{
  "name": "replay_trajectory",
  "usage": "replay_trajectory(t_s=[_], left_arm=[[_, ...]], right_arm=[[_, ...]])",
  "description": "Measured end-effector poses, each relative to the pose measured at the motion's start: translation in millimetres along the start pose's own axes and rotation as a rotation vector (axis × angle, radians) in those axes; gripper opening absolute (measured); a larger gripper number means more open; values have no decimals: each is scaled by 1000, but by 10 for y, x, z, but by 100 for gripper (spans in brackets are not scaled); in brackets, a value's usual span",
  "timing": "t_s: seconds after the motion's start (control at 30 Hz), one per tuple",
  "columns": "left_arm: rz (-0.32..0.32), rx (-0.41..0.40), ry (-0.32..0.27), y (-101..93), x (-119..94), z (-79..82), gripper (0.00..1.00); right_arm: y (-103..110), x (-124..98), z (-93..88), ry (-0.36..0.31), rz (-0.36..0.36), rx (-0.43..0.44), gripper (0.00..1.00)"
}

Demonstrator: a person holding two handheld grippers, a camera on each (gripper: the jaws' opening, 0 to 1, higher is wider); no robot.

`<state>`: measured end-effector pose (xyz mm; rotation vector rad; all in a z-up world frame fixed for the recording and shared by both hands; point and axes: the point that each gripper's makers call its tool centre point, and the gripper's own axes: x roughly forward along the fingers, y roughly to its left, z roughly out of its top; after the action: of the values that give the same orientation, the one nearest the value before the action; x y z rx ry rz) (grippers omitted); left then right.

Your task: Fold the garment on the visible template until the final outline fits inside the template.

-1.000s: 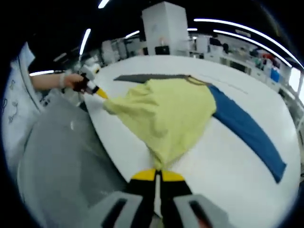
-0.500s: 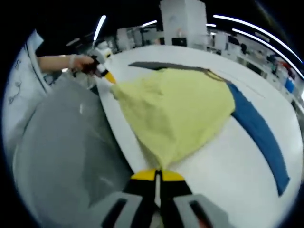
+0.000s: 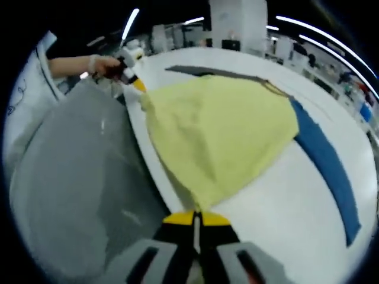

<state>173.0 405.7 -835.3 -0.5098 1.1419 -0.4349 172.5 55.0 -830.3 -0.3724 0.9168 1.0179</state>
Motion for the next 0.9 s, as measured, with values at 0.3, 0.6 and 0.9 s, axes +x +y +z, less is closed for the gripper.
replay_trajectory(t_s=[0.3, 0.6, 0.9], left_arm=[[-24, 14, -66, -33, -37, 66, 11], [-20, 26, -40, -35, -32, -54, 17], [-41, 19, -36, -60, 51, -99, 12]], right_arm=[[-67, -147, 151, -152, 19, 217, 9], [-165, -25, 30, -152, -4, 367, 14], [-171, 4, -66, -172, 40, 508, 5]])
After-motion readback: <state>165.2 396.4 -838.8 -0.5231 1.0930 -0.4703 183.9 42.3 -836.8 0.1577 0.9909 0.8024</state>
